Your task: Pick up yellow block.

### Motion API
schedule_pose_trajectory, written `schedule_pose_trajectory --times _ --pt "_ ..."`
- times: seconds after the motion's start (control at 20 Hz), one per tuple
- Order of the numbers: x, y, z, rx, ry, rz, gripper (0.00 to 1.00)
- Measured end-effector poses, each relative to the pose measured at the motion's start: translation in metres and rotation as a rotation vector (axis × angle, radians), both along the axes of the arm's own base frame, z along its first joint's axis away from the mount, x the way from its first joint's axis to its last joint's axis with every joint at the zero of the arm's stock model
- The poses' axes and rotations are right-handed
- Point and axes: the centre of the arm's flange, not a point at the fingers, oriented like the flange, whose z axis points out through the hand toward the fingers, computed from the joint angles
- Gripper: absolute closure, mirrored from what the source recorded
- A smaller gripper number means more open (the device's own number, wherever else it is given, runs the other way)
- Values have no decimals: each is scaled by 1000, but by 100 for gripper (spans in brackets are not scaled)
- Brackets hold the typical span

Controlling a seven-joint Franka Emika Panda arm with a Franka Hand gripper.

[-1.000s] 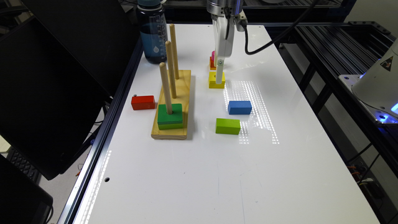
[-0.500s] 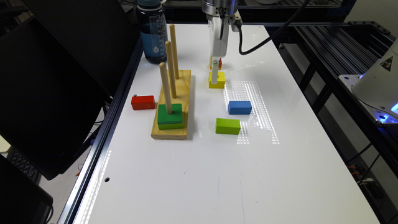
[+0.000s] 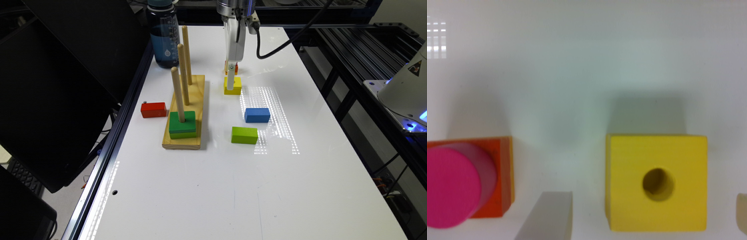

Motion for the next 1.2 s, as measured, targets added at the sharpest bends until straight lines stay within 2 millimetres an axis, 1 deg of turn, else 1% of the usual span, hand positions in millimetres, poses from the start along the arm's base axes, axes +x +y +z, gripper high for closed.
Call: schedule_pose_trajectory --times 0.35,0.45,0.65,1.2 --pt "-3 0 -3 1 7 -1 0" --pt "-5 0 -9 3 15 -1 0" --pt "-7 -1 -30 7 12 1 0" --pt "-6 -2 -30 6 10 3 0"
